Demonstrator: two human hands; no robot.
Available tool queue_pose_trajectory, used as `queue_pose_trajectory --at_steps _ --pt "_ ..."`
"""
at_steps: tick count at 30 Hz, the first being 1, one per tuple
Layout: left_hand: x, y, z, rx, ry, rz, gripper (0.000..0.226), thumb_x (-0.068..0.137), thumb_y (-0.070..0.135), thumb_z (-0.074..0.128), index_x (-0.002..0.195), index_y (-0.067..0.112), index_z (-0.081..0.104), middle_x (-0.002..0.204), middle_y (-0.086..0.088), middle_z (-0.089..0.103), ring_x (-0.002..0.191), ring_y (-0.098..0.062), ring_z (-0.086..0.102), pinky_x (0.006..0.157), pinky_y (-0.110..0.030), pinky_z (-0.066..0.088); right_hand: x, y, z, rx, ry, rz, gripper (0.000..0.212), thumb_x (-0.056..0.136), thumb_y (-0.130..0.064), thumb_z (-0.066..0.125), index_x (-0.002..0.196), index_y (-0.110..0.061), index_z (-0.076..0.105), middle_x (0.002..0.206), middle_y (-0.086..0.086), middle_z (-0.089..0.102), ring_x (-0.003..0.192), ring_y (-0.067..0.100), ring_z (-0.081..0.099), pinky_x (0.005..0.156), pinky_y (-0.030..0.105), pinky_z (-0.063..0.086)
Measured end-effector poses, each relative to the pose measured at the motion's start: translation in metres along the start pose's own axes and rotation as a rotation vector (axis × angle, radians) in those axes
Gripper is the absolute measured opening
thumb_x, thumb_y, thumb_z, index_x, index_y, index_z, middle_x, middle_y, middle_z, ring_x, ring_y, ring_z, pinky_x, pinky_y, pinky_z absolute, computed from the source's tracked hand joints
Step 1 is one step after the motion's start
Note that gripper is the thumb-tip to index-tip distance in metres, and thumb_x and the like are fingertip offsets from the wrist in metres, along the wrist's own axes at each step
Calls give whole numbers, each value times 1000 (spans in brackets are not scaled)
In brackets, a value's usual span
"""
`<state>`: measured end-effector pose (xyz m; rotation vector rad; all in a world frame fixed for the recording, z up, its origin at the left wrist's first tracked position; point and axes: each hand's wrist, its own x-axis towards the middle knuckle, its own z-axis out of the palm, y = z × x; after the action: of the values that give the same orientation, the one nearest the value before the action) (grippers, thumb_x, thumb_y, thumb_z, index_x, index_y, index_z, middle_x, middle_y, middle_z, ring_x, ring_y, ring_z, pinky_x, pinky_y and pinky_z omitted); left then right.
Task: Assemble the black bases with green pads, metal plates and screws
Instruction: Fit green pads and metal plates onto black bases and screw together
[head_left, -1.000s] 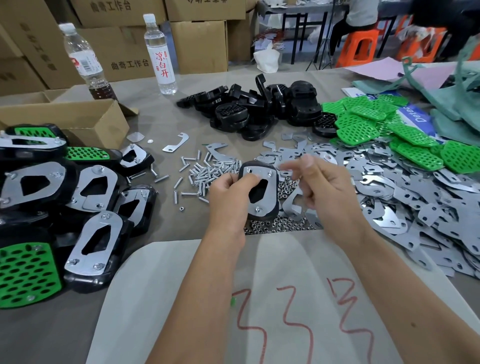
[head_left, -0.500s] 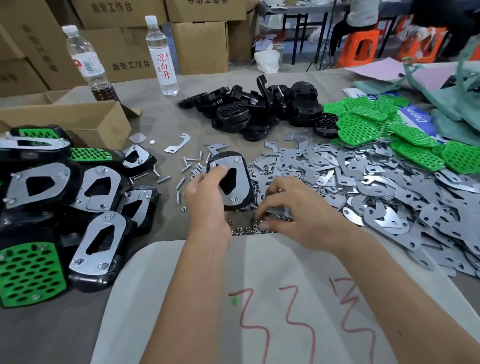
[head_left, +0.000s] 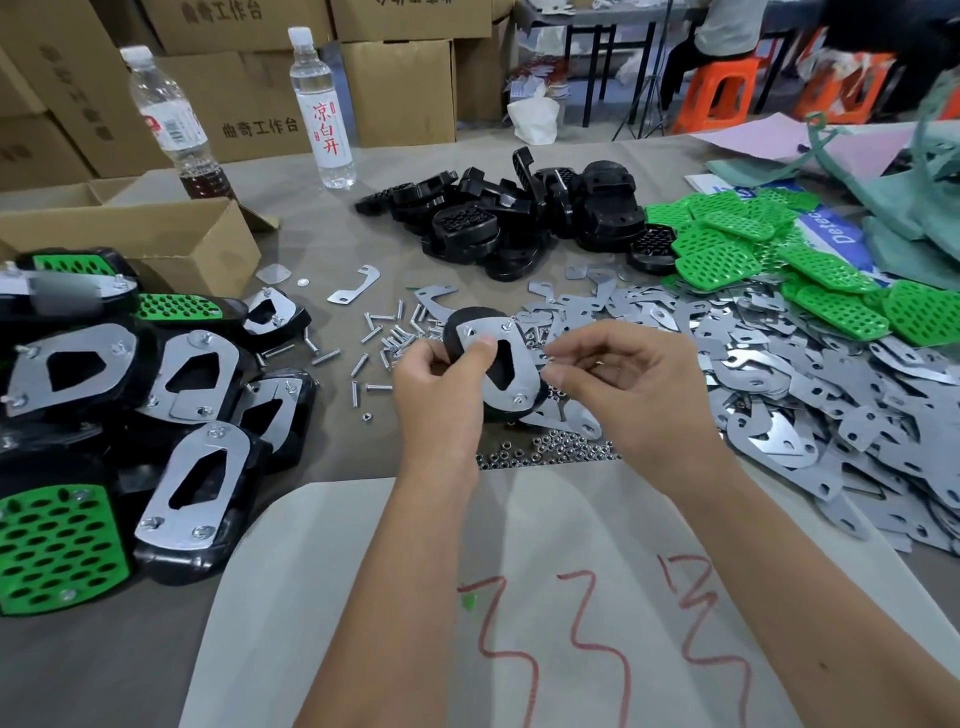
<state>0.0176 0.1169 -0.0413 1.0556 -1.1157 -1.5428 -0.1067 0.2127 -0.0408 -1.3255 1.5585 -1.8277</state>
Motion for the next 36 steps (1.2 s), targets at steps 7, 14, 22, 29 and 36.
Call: queue_pose_trajectory --at_steps 7,14,22,29,36 --pt "1 -5 3 2 11 56 28 72 30 78 85 10 64 77 -2 66 72 -18 61 73 -40 54 -1 5 1 -83 -110 -21 16 82 -6 86 87 -21 82 81 -2 75 73 23 71 69 35 55" --pt "2 -9 4 -43 32 12 20 88 13 80 86 7 60 82 -9 64 75 -22 59 75 -47 54 -1 9 3 -209 -134 -136 10 84 -10 85 88 -18 82 79 -4 71 71 23 65 63 34 51" --pt "-7 -3 11 -186 -8 -136 17 92 8 76 93 6 59 95 -19 67 86 -30 62 92 -61 55 -1 11 6 -146 -75 -98 11 78 -20 88 88 -25 84 81 -8 61 71 22 59 59 47 50" --pt "-6 -4 11 -248 18 -200 35 92 8 76 76 13 46 78 -11 63 76 -27 61 73 -44 52 -3 8 8 -84 -35 -30 13 78 -12 88 82 -22 82 82 -9 62 70 16 58 55 43 56" --pt "-7 -5 13 -286 45 -194 18 93 6 75 98 5 59 84 -11 68 78 -28 67 79 -47 59 -3 8 11 -174 32 -19 15 78 -17 90 75 -23 77 81 -9 60 74 20 60 54 54 56"
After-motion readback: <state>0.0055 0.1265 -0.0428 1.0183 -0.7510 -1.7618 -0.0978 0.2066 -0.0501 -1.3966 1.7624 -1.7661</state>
